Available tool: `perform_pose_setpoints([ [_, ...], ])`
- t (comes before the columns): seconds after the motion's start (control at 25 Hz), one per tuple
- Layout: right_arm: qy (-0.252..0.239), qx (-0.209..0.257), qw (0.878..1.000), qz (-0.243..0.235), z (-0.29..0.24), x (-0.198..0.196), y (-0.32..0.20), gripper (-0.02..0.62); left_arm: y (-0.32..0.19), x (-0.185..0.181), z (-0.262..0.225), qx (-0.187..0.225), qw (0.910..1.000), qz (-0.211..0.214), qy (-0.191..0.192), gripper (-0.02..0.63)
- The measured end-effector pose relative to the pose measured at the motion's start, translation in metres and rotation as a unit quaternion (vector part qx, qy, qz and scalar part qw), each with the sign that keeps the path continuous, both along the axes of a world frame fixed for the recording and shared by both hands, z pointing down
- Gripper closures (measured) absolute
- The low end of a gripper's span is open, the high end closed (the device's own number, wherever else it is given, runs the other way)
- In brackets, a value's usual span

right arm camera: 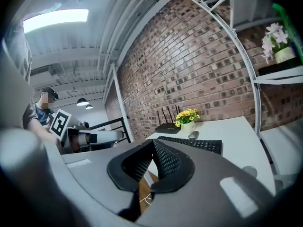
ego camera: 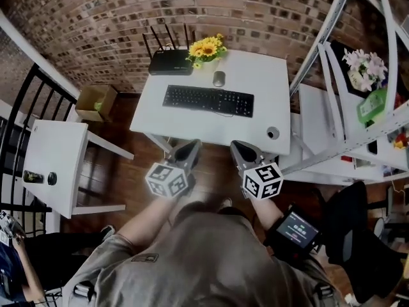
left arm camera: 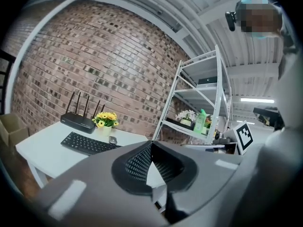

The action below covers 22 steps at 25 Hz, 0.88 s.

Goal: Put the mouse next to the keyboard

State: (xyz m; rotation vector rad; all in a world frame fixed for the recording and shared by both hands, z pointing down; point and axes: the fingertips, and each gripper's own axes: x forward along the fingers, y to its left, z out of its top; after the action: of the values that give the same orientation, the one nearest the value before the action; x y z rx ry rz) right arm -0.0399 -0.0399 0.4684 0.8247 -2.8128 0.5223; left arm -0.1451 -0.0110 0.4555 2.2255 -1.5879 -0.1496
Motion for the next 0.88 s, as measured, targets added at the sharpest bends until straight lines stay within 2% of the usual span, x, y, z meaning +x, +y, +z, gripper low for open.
perform_pose_setpoints([
  [0.4, 0.012, -0.009, 1.000, -0.005, 0.012, -0.025, -0.076, 0.584, -0.075, -0.024, 0.010, -0.004, 0.9999, -0.013, 0.001, 0.606],
  [0.88, 0.061, -0.019, 0.996, 0.056, 0.021, -0.090, -0.174, 0.584, -0.174, -0.097, 0.032, -0.021, 0.9992, 0.031, 0.013, 0.606],
])
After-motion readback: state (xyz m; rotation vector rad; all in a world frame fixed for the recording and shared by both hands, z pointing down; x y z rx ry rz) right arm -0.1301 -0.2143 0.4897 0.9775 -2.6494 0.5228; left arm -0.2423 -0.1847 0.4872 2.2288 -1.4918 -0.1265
